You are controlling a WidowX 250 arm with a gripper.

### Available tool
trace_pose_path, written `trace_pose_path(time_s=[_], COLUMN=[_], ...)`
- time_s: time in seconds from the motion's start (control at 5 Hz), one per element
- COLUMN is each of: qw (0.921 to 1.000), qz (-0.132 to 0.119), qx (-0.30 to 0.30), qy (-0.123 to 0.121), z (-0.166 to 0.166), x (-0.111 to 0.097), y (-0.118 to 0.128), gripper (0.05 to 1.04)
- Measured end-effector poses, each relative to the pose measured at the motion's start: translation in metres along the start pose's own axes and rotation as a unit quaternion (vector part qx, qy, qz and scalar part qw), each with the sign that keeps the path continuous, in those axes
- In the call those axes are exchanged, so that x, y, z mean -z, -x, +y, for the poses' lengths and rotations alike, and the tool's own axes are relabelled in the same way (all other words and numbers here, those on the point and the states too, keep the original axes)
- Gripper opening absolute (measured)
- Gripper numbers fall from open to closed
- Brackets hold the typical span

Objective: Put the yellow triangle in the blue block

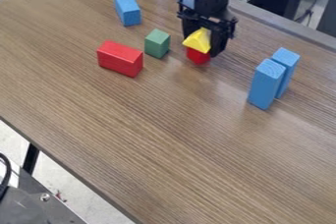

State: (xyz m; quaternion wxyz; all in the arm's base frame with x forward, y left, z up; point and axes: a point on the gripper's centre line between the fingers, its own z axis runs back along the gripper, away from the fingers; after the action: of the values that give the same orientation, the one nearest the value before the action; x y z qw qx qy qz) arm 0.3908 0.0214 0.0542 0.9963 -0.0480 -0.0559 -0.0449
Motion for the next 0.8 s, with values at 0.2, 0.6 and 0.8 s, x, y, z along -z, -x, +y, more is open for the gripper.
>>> trace_pose_path(time_s=[0.2, 0.6, 0.8], qw=[0.9999, 0.9997, 0.9985], qz=[-0.017, -0.007, 0.012], qx=[0.002, 0.017, 0.051], qy=[-0.004, -0.017, -0.017], z=[-0.009, -0.056, -0.089], x=[-0.033, -0.067, -0.060], y=[-0.004, -0.021, -0.038], gripper=[0.732, 0.732, 0.732])
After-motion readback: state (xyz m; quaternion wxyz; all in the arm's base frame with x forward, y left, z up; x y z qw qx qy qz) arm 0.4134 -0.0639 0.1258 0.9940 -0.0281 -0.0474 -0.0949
